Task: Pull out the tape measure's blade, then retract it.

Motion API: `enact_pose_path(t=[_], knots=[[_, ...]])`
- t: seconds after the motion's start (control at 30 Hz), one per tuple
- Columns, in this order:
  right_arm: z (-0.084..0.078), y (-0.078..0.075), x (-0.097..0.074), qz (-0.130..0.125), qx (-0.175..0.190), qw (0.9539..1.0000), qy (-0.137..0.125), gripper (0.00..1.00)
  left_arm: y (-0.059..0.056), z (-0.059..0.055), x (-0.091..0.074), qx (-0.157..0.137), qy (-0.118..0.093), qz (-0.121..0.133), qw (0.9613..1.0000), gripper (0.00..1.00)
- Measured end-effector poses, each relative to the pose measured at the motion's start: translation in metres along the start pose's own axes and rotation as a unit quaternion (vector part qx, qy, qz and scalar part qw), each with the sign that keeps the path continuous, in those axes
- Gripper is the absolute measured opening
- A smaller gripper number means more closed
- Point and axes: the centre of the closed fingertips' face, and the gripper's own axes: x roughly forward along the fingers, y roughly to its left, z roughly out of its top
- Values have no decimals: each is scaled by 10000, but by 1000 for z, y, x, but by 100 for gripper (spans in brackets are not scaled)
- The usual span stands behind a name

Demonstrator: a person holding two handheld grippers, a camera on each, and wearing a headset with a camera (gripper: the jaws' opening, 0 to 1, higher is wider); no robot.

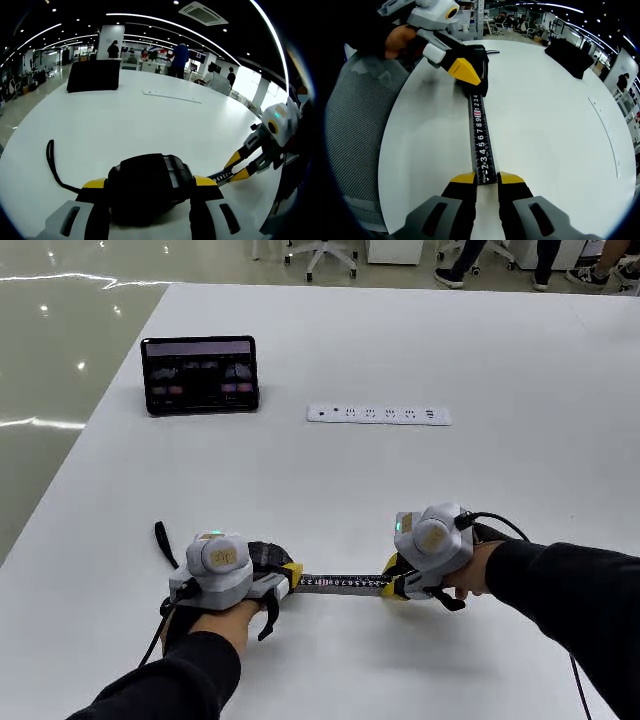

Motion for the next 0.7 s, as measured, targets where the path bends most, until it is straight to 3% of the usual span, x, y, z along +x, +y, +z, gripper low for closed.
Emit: enact_pose_path(t=[0.7], knots=[[11, 1, 6, -12, -28, 10000, -86, 12, 0, -1, -1, -108, 18, -88, 9999, 60]])
